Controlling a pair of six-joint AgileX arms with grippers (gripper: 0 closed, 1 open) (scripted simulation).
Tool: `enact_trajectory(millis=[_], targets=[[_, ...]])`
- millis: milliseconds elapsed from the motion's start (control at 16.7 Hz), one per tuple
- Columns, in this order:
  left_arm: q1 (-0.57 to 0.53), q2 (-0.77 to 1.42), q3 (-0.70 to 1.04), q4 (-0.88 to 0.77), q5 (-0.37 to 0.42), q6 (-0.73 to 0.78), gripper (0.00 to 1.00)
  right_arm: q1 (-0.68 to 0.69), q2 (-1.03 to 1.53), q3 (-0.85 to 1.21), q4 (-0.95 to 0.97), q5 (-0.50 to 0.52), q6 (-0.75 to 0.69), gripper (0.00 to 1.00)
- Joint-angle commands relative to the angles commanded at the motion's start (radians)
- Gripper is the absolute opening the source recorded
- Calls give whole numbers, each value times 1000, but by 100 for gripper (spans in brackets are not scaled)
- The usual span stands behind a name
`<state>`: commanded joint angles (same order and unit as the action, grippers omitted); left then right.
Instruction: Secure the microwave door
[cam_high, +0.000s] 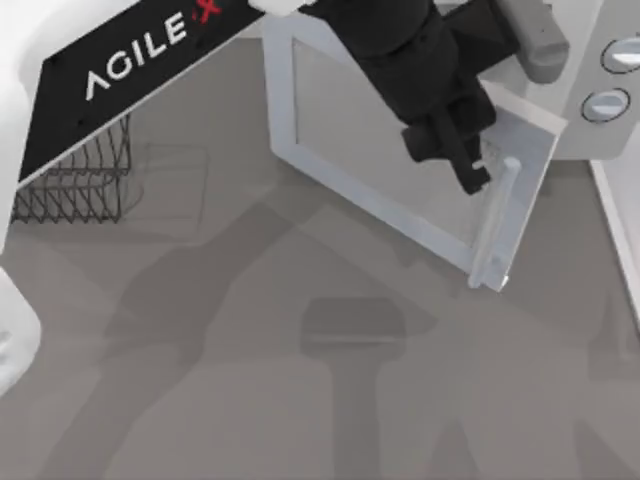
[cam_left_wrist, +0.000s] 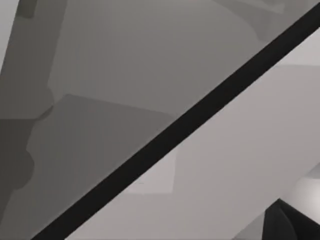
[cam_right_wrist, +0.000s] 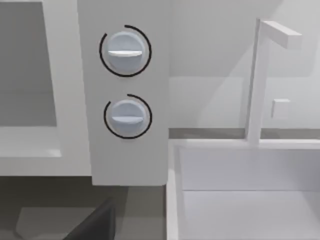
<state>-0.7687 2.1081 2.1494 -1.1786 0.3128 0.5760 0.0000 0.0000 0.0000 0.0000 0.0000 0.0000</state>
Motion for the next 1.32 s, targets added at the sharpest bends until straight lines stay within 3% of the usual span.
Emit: enact_trajectory(millis=[1080,1320], targets=[[-29,68,118,-33,-10,-27,0,0,0,0,0,0,0,100],[-86,52,150,-93,18,-5,0,0,0,0,0,0,0,100]])
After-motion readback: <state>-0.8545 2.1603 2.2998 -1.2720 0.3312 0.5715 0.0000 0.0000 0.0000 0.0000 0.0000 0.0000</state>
